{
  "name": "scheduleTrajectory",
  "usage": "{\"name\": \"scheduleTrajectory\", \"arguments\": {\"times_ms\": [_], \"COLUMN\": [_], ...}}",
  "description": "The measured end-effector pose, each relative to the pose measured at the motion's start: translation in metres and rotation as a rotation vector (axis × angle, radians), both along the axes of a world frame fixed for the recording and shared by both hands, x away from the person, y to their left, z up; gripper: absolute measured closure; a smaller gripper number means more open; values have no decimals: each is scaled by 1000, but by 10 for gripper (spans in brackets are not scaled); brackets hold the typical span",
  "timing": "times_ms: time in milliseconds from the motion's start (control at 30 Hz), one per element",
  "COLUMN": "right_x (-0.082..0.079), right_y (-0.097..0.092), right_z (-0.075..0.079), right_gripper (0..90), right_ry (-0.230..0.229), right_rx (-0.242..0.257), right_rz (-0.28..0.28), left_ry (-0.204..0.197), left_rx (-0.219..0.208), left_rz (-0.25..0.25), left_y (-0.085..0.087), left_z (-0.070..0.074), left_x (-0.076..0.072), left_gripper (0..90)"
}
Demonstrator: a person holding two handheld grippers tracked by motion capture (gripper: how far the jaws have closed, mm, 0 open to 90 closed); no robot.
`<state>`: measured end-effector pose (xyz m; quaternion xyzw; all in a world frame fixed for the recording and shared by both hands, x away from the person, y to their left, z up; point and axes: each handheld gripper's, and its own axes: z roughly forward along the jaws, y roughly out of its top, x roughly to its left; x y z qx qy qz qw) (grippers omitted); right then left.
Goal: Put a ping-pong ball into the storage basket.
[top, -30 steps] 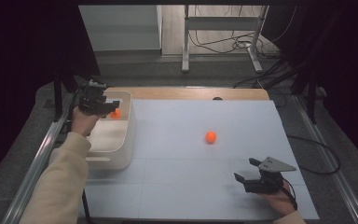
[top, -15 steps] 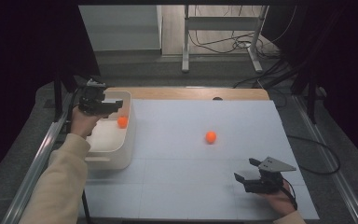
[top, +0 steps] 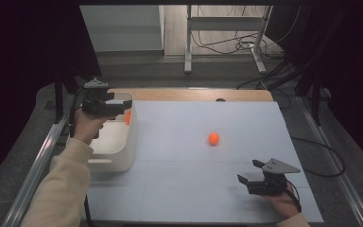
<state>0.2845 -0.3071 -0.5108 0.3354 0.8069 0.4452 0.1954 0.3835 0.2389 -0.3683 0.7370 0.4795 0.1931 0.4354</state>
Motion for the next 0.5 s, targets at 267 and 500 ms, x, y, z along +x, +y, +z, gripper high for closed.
{"name": "scheduleTrajectory", "arguments": {"times_ms": [267, 500], "right_x": [0, -1], "right_y": [-1, 0], "right_z": [0, -1], "right_gripper": [153, 153], "right_ry": [4, 5], "right_rx": [3, 0], "right_rz": [-3, -12], "left_ry": [-24, -38], "left_rx": [-11, -71], "left_rz": [-61, -108], "left_y": [-12, -21], "left_z": [1, 3], "left_x": [-11, -16], "left_gripper": [173, 172]}}
